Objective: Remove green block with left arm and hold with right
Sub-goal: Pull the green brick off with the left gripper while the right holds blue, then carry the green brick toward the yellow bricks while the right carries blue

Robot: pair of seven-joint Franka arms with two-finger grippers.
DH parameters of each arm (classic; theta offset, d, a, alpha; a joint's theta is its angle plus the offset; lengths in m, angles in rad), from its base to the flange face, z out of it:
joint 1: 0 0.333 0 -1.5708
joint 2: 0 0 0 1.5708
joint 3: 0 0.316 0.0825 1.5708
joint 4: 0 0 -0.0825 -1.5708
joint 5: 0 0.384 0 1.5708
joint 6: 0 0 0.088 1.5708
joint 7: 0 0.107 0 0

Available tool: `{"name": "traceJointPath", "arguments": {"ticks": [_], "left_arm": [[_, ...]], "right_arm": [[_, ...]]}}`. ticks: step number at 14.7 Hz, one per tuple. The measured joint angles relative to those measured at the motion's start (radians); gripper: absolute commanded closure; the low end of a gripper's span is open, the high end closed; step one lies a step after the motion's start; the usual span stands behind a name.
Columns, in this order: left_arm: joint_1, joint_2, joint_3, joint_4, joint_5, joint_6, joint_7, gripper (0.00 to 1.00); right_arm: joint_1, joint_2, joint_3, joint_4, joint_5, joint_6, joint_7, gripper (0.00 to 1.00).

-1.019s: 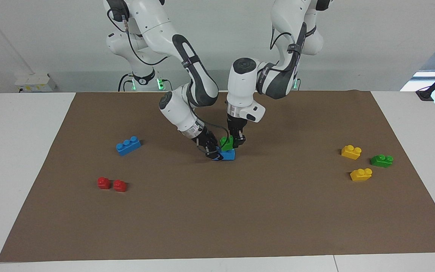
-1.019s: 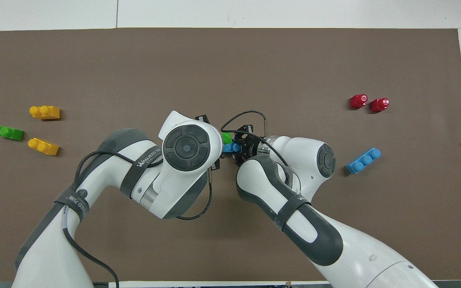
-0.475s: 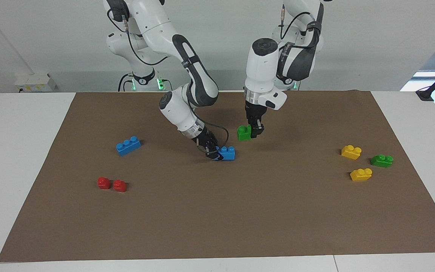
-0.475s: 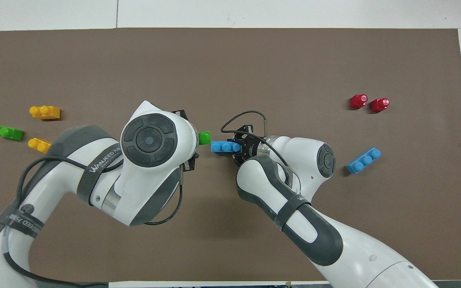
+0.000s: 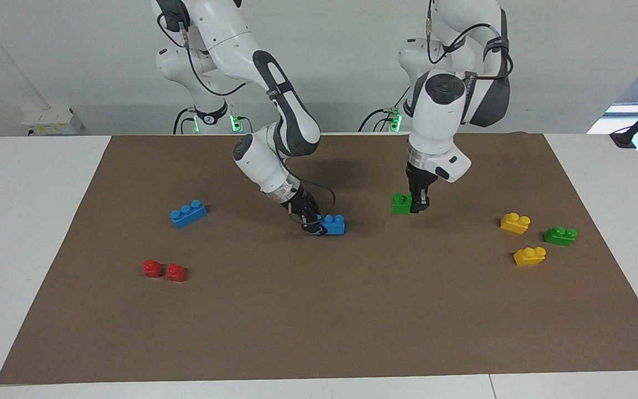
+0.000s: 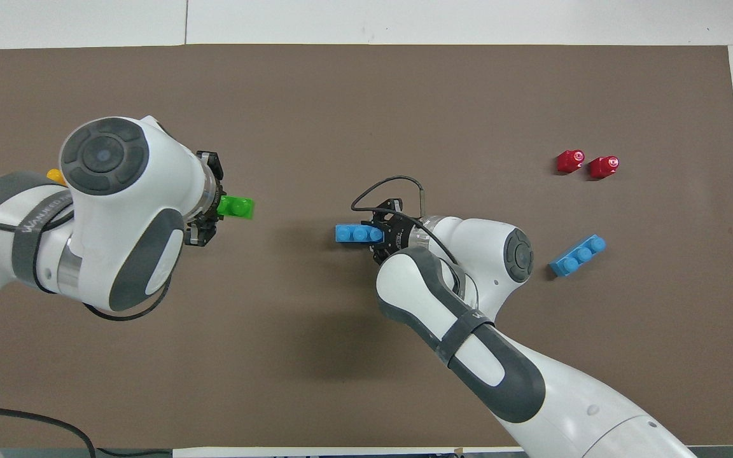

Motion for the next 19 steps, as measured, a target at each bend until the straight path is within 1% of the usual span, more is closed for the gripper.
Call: {"name": "traceJointPath", "arguments": {"ticks": [2, 4, 7, 9, 12, 14, 16, 19], "left_arm": [[0.071, 0.000, 0.000, -0.002, -0.003, -0.001, 0.156, 1.00], [0.147, 0.000, 0.001, -0.004, -0.019, -0.002, 0.329, 1.00], [0.255, 0.000, 0.001, -0.008, -0.026, -0.002, 0.529, 1.00], [0.314, 0.000, 0.002, -0.014, -0.029, -0.001, 0.619, 1.00], [0.368, 0.006, 0.002, -0.029, -0.037, 0.016, 0.685, 1.00], [0.376, 0.027, 0.000, -0.045, -0.038, 0.064, 0.689, 1.00], [0.385, 0.057, 0.000, -0.060, -0.038, 0.118, 0.700, 1.00], [0.397, 0.098, 0.000, -0.066, -0.038, 0.179, 0.720, 1.00]], "right_arm": [[-0.005, 0.000, 0.000, 0.001, -0.001, -0.008, 0.000, 0.99], [-0.044, 0.000, -0.001, 0.012, -0.043, -0.070, -0.003, 0.99], [-0.173, -0.009, -0.005, 0.074, -0.166, -0.259, -0.003, 0.99], [-0.265, -0.025, -0.009, 0.111, -0.256, -0.381, -0.005, 0.99], [-0.411, -0.045, -0.011, 0.141, -0.378, -0.539, -0.048, 0.99], [-0.496, -0.050, -0.012, 0.145, -0.398, -0.609, -0.133, 0.99], [-0.561, -0.050, -0.012, 0.144, -0.423, -0.657, -0.197, 0.99], [-0.617, -0.050, -0.011, 0.134, -0.442, -0.671, -0.260, 0.99]]}}
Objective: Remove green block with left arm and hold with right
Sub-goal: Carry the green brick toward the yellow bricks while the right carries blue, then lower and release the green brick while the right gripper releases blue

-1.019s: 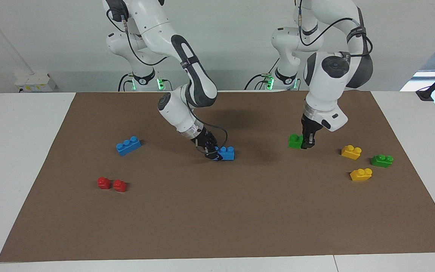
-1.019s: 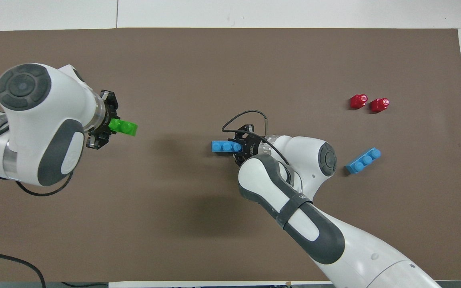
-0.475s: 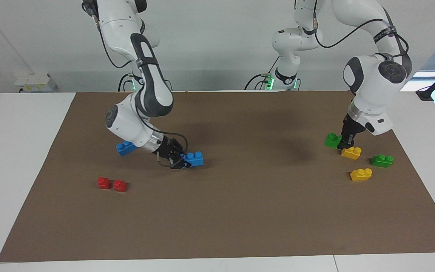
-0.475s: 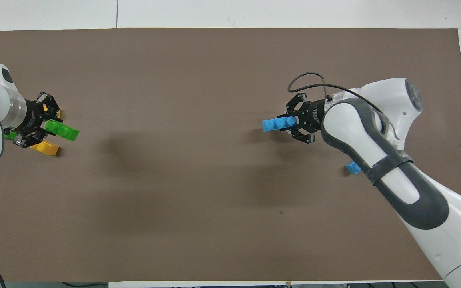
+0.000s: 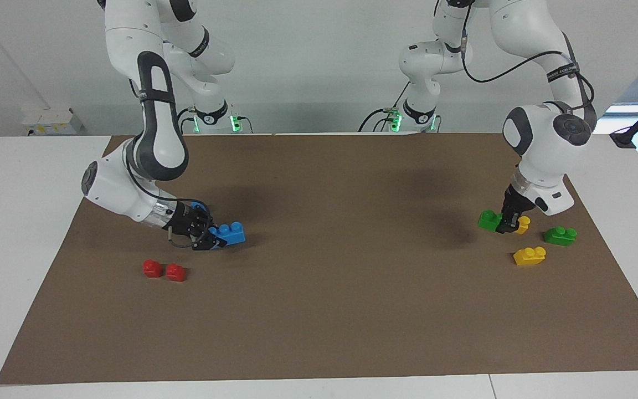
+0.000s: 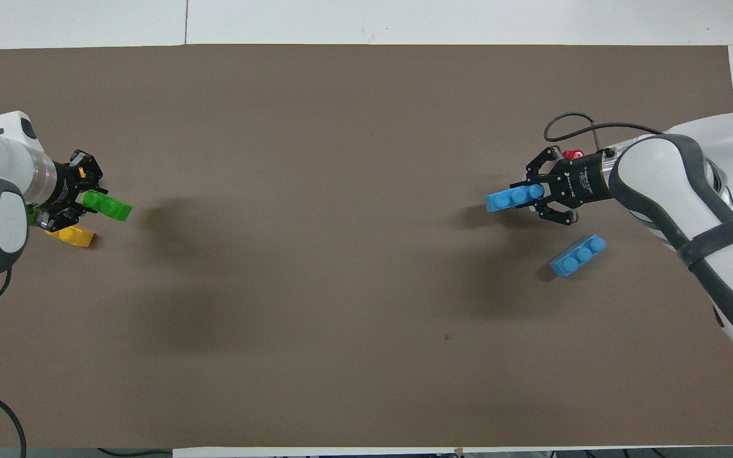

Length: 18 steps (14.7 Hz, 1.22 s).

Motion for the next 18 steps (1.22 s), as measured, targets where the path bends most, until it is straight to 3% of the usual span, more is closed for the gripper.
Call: {"name": "traceJointPath", "arguments": {"ticks": [8, 13, 14, 15, 16, 17, 18], "left_arm": [[0.017, 0.119, -0.003, -0.002, -0.010, 0.172, 0.056, 1.00], [0.027, 0.138, -0.002, -0.002, -0.039, 0.198, 0.117, 1.00], [0.030, 0.138, -0.003, -0.002, -0.040, 0.202, 0.124, 1.00], [0.032, 0.139, -0.003, -0.002, -0.042, 0.206, 0.129, 1.00], [0.032, 0.142, -0.003, -0.002, -0.042, 0.210, 0.132, 1.00], [0.032, 0.144, -0.003, -0.002, -0.042, 0.215, 0.137, 1.00], [0.032, 0.147, -0.003, -0.002, -0.042, 0.218, 0.145, 0.92]], "right_arm": [[-0.079, 0.030, -0.001, -0.043, -0.026, 0.025, -0.136, 0.99], [-0.082, 0.034, 0.001, -0.059, -0.025, 0.057, -0.160, 0.94], [-0.082, 0.033, 0.002, -0.060, -0.025, 0.060, -0.164, 0.74], [-0.082, 0.031, 0.003, -0.063, -0.025, 0.066, -0.175, 0.35], [-0.082, 0.027, 0.005, -0.067, -0.025, 0.072, -0.183, 0.12], [-0.081, 0.025, 0.007, -0.074, -0.026, 0.087, -0.187, 0.02], [-0.080, 0.027, 0.007, -0.084, -0.026, 0.114, -0.194, 0.00]]}}
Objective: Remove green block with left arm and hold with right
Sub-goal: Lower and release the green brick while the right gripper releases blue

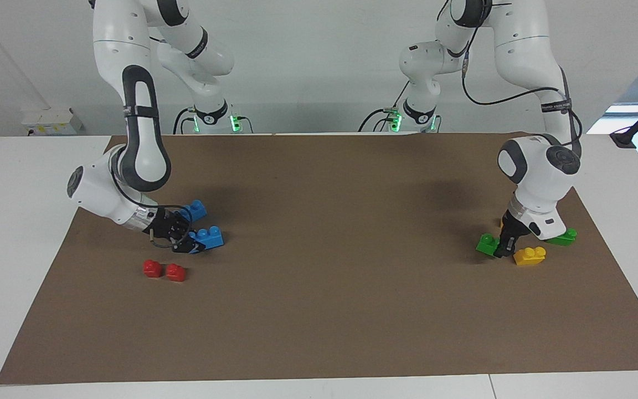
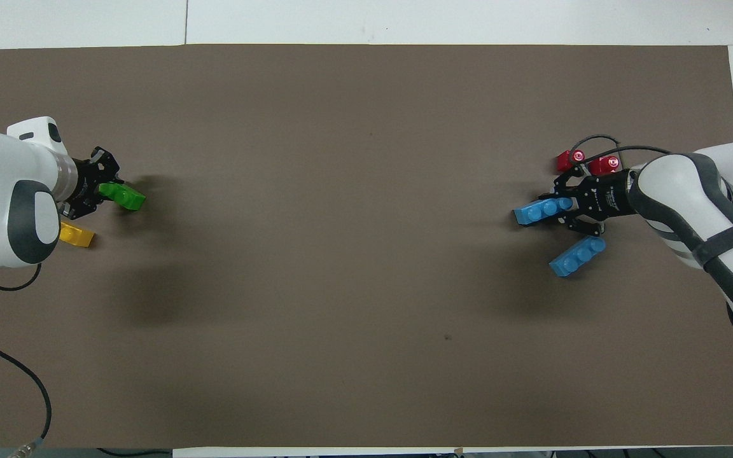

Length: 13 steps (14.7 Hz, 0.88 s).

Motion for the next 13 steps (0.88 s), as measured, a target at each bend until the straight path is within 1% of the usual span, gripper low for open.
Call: {"name": "traceJointPath", "arguments": {"ticks": [1, 2, 7, 11, 13], "left_arm": [[0.000, 0.002, 0.000, 0.000, 0.000, 0.002, 0.009, 0.33], [0.000, 0.004, 0.000, 0.000, 0.000, 0.003, 0.018, 0.00], [0.000, 0.011, -0.004, -0.001, 0.000, 0.003, 0.045, 0.00], [0.000, 0.005, -0.008, 0.008, -0.001, -0.014, 0.050, 0.00], [0.000, -0.017, -0.012, 0.023, -0.001, -0.050, 0.051, 0.00]], "right_arm": [[0.000, 0.002, 0.002, -0.004, 0.000, 0.011, -0.003, 0.00], [0.000, 0.002, 0.004, -0.004, 0.000, 0.018, -0.003, 0.00], [0.000, 0.001, 0.004, 0.005, -0.005, 0.017, -0.003, 0.00], [0.000, -0.011, 0.004, 0.072, -0.111, -0.054, 0.064, 0.00], [-0.001, -0.021, 0.002, 0.105, -0.145, -0.092, 0.074, 0.00]]}}
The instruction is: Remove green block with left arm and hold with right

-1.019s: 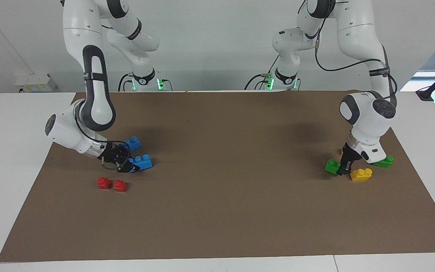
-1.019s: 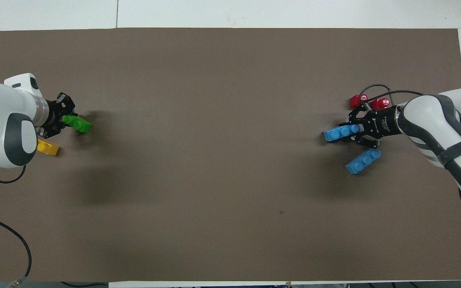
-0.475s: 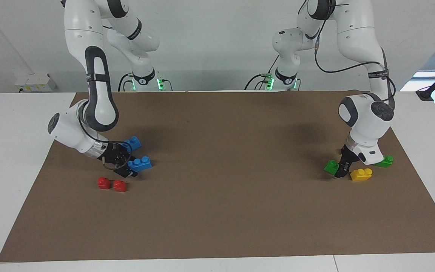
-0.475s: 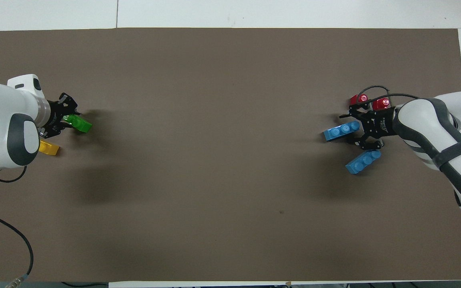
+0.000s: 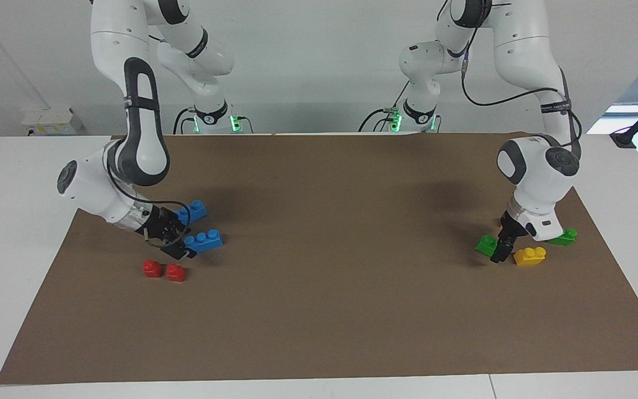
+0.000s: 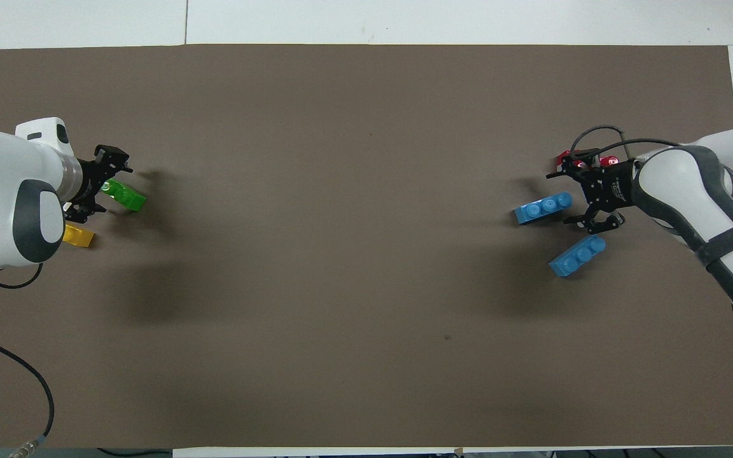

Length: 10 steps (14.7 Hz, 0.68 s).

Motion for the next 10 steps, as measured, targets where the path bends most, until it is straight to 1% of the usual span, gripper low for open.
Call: {"name": "traceJointPath", "arguments": {"ticks": [4, 7, 10], "left_arm": [[-0.002, -0.075, -0.008, 0.061, 0.000, -0.112, 0.003, 0.00], [-0.007, -0.100, -0.021, 0.153, 0.000, -0.238, 0.041, 0.00], [-0.015, -0.124, -0.026, 0.243, 0.000, -0.347, 0.146, 0.00]], "right_arm": [[-0.002, -0.025, -0.006, 0.060, -0.124, -0.054, 0.001, 0.00], [0.001, -0.062, -0.003, 0.091, -0.245, -0.071, -0.001, 0.00], [0.003, -0.096, 0.007, 0.114, -0.321, -0.089, -0.064, 0.00]]}}
